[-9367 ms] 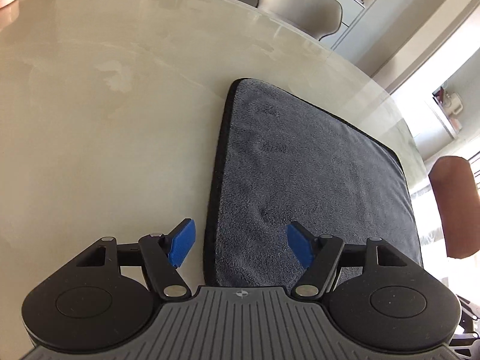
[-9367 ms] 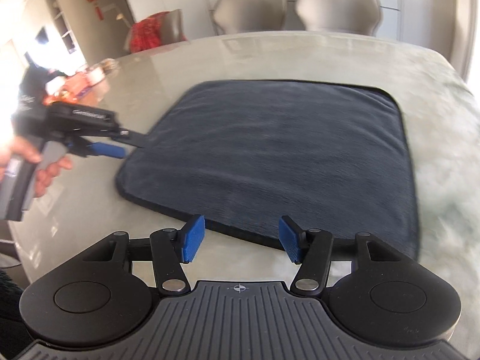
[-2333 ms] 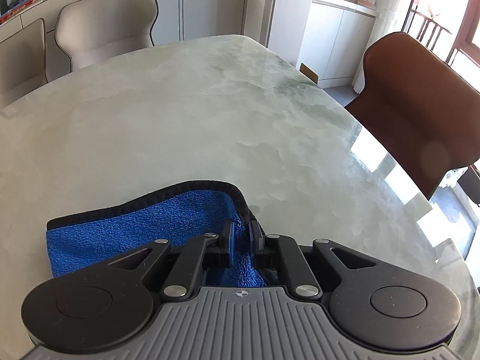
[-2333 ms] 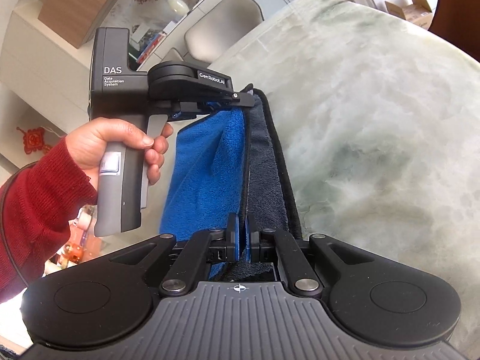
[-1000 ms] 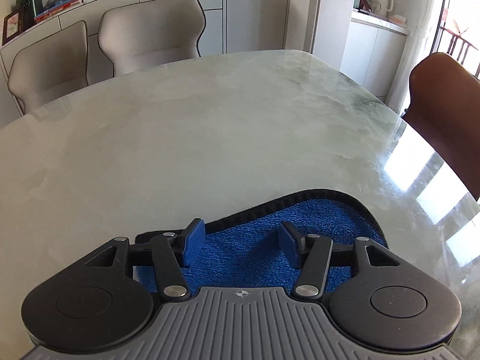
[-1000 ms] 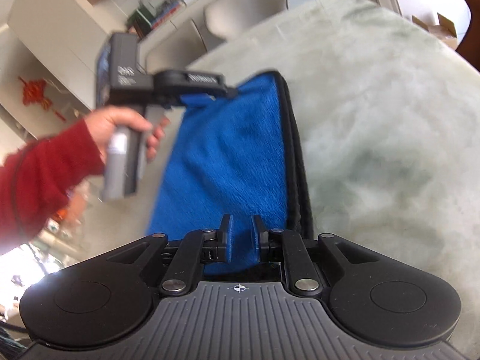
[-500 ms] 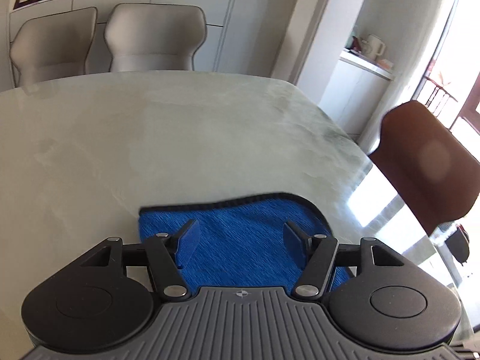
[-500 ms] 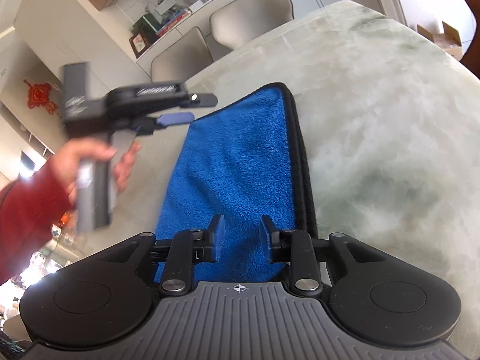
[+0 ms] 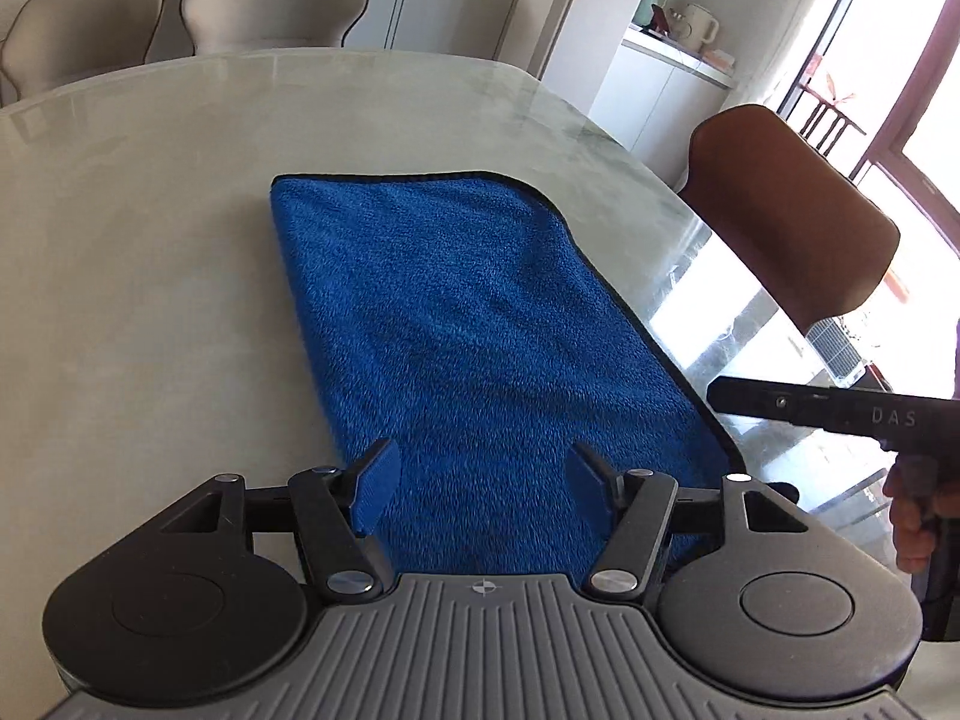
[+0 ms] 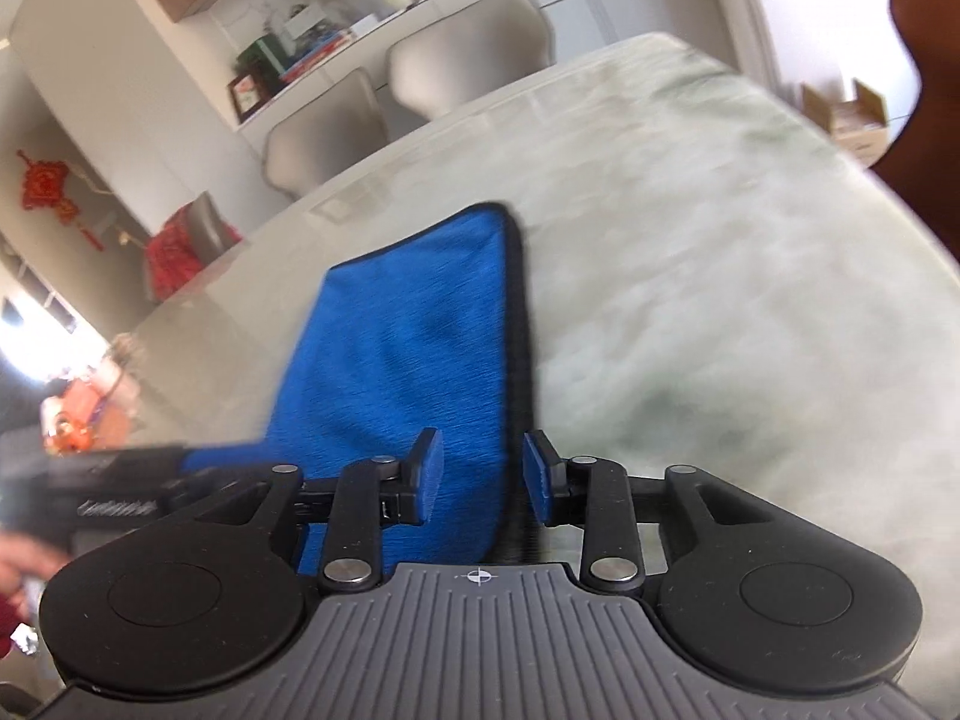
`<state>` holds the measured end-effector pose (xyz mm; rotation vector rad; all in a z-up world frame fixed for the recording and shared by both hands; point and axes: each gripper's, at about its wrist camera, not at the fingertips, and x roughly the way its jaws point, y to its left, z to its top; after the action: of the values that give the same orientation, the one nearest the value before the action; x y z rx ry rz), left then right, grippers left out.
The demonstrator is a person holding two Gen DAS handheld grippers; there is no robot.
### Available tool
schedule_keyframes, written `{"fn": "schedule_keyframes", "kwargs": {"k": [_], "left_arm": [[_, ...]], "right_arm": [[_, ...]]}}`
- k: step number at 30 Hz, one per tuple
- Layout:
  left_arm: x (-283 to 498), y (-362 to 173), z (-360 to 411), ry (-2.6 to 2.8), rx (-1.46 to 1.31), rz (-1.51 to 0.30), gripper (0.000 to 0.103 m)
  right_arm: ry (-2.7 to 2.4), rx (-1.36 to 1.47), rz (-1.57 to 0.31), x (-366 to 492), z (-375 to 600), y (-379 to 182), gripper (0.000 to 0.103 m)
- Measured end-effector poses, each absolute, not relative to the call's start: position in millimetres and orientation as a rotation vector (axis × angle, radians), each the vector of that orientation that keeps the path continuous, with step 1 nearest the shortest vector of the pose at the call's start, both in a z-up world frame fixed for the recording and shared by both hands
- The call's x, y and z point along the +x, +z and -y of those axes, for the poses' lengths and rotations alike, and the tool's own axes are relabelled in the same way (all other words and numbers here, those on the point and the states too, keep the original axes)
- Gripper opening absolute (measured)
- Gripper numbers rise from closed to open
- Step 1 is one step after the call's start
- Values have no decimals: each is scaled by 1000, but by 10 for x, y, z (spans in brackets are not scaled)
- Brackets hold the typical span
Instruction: Fold towel
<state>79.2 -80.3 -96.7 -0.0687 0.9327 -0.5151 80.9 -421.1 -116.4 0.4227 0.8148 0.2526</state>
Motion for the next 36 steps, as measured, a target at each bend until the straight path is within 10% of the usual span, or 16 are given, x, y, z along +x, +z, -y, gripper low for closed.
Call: {"fn": "schedule_keyframes", "kwargs": {"k": [20, 22, 27, 36], "left_arm": [[791, -1091, 467, -333, -413, -1192, 77], [842, -1098, 510, -343, -389, -1209, 73], [922, -1130, 644, -354, -316, -1221, 21], [992, -1097, 724, -367, -298, -1230, 12]], "right_arm": [[342, 188, -850, 393, 3812, -1052, 37], [380, 138, -822, 364, 3713, -1011, 40], [482, 5, -784, 329, 3436, -966, 41], [699, -202, -723, 367, 2896, -995, 41]]}}
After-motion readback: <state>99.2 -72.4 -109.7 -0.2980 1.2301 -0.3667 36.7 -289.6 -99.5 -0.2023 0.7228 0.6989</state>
